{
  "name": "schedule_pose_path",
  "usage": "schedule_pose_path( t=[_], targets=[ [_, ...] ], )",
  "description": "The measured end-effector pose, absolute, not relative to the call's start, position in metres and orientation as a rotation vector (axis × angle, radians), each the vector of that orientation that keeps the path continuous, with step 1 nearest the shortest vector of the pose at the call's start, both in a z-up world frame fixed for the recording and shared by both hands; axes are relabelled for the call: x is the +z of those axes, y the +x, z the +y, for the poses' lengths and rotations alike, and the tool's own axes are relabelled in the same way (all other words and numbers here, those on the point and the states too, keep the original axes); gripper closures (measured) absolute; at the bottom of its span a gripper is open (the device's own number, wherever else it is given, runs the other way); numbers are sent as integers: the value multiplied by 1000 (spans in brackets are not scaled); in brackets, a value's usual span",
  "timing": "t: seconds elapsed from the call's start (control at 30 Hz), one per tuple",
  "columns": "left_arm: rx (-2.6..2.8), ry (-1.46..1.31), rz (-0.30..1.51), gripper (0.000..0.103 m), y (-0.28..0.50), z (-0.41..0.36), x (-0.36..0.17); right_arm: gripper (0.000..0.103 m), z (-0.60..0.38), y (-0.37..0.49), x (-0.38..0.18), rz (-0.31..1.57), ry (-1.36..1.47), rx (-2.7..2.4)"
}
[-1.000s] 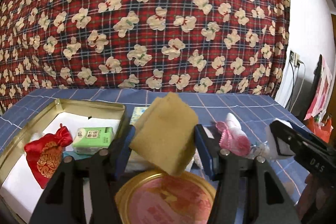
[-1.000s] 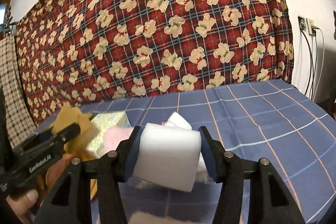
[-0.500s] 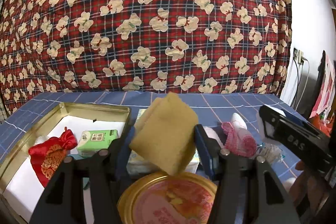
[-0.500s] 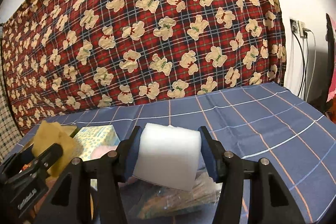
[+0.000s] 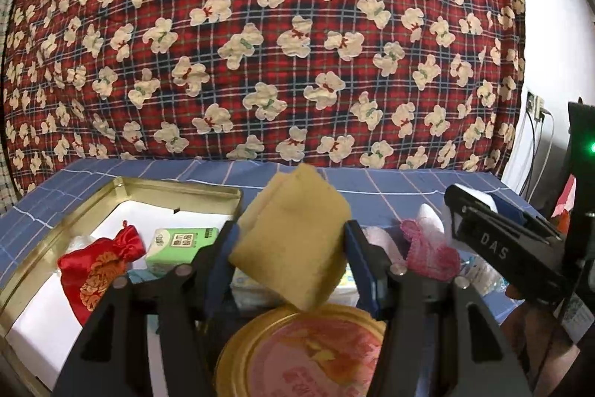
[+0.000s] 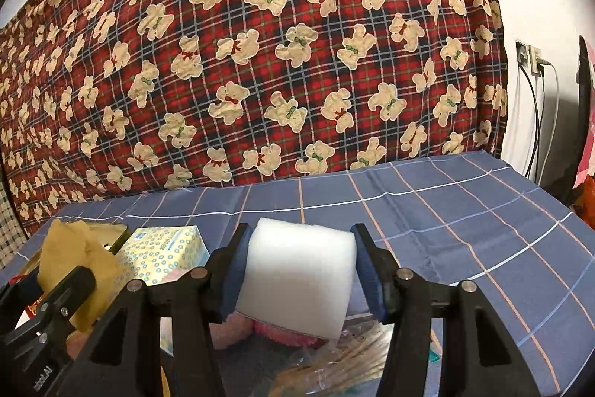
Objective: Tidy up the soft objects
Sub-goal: 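Carry the yellow sponge in the left gripper while the right gripper carries the white block over the tray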
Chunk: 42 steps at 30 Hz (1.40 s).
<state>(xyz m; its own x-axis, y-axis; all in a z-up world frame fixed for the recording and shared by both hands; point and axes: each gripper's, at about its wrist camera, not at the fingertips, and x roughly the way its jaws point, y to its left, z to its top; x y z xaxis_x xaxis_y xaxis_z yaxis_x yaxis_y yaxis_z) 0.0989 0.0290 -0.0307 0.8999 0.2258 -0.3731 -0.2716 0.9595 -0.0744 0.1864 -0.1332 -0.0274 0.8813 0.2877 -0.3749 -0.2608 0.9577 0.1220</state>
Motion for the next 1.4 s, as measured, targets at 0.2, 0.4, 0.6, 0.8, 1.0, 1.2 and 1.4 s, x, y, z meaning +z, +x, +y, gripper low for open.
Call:
schedule_pose_path(
  t=[0.2, 0.4, 0.6, 0.8, 1.0, 1.2, 1.4],
  targets=[
    [286, -140, 363, 46, 97, 34, -32, 47, -123, 186, -27, 399, 69, 298],
    [326, -158, 356, 46, 93, 41, -32, 46, -113, 182, -27, 390, 61, 317],
    [364, -156, 352, 46, 91, 44, -32, 46, -100, 177, -26, 375, 29, 348],
    [390, -140, 348, 46, 90, 44, -32, 46, -92, 175, -25, 364, 9, 364],
    [402, -141, 348, 46, 88, 47, -32, 46, -88, 176, -25, 374, 15, 381],
    [405, -168, 355, 46, 87, 55, -33, 46, -82, 174, -25, 372, 6, 402],
    [420, -163, 352, 46, 84, 56, -33, 46, -77, 172, -25, 369, 1, 418]
  ],
)
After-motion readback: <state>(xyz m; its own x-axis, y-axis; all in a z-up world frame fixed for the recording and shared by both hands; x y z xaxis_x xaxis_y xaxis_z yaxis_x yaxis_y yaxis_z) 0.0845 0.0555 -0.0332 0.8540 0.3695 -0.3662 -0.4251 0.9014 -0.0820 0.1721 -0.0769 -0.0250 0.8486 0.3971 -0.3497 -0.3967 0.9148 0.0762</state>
